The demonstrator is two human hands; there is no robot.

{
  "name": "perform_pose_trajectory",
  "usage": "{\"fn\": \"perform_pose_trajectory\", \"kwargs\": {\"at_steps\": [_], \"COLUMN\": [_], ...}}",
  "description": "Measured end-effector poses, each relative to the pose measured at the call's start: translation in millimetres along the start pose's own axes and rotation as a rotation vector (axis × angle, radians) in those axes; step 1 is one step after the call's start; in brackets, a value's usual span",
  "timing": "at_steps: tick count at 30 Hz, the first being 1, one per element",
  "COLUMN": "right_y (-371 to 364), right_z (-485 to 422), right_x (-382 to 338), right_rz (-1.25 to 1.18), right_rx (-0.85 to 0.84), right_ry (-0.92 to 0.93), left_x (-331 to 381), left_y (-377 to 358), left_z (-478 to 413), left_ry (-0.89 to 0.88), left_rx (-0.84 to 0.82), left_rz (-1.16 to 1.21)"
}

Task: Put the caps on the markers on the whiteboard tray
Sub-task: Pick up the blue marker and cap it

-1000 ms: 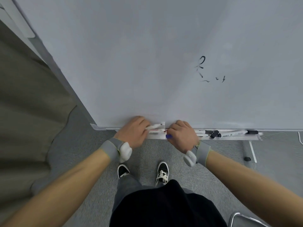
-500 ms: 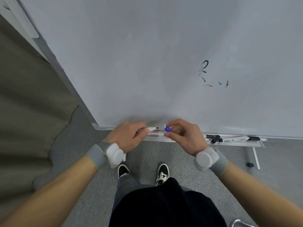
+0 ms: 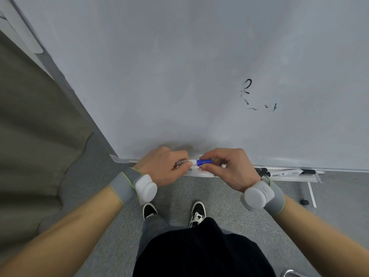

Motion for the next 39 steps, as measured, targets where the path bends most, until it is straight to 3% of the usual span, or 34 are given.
{"fn": "perform_pose_trajectory", "kwargs": {"at_steps": [12,16,21,26,31,39], "right_y": [-3.8,-9.4,-4.1,-20.7,-39.8,-55.2], "right_z": [12.6,-4.5,-8.8,-2.0,-2.2,-3.5], "right_x": [21.3,25.6,38.9,71.8,86.8,96.2], "right_rz": [-0.163,0.060,0.330,0.613,0.748,0.859], "right_rx": [0.017,-0.092,-0.054,-0.124,-0.205,-0.213], "right_ry": [-0.110,-0.090,0.019,-0.027,-0.037,-0.017], "left_x": [18.9,4.0,-11.7,-20.1,-18.9,-21.4], "left_y": [-6.4,-14.0,-36.3,-61.5,-71.3,-73.7], "left_z": [-13.5,-15.4,-0.4,-0.1,1.4,1.6], "left_ry": [-0.029,-0.019,-0.090,-0.152,-0.205,-0.103], "left_rx": [0.059,0.087,0.131,0.094,0.100,0.136], "left_rz": [0.173,0.138,-0.083,-0.186,-0.241,-0.247]}}
Point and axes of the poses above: each hand's wrist, its own z-axis away from the middle knuckle, its own y-axis out of the back of the hand, x = y × z, the point moved 10 cm from there along -z, towards the middle knuckle, and after that the axes turned 8 degrees about -z, right-handed, at the moved point
